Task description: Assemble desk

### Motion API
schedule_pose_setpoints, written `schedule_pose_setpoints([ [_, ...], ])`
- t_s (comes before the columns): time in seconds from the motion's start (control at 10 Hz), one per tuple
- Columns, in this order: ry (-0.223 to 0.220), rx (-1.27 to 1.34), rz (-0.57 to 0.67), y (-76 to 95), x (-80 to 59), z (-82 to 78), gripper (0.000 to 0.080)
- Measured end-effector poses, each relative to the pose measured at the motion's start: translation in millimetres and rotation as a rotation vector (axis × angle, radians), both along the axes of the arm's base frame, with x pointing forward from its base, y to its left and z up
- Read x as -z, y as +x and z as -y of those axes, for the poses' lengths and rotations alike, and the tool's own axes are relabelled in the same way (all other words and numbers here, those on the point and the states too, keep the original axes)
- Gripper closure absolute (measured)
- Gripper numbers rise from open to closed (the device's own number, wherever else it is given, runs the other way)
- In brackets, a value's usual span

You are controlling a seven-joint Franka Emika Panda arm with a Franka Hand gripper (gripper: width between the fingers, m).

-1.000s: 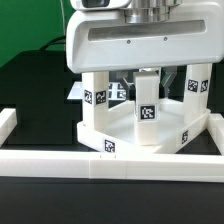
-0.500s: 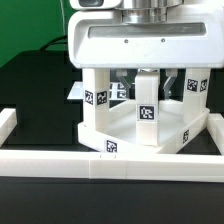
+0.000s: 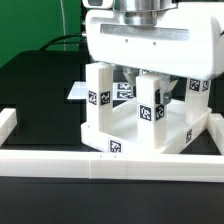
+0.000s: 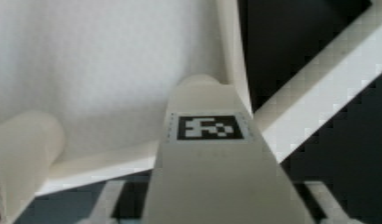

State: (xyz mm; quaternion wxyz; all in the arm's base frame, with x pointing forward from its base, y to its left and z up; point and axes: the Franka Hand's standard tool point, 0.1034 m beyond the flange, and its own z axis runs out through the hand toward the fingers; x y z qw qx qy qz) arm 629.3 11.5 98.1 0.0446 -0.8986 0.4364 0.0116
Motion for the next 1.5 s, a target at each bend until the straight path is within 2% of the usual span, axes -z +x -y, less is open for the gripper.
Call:
schedule_pose_setpoints([
  [0.5,0.014,0.396,-0.036,0.2,0.8,-6.9,0.0509],
  [0.8,0.014,0.429,-0.037,0.4,0.8,-8.2,0.0504],
  [0.9,0.013,0.368,-0.032,0.3,0.9,-8.1,0.0292],
  [1.0,0.013,0.362,-0.032,0.4,0.7,-9.4,0.0195],
  [1.1,0.008,0.247,-0.022,0.8,0.1,-9.7,0.0195],
  [1.2,-0.004,0.11,-0.016,1.5,-1.7,-9.9,0.0157],
  [1.5,-0.012,-0.163,0.012,2.7,-2.3,-9.0,0.0151],
])
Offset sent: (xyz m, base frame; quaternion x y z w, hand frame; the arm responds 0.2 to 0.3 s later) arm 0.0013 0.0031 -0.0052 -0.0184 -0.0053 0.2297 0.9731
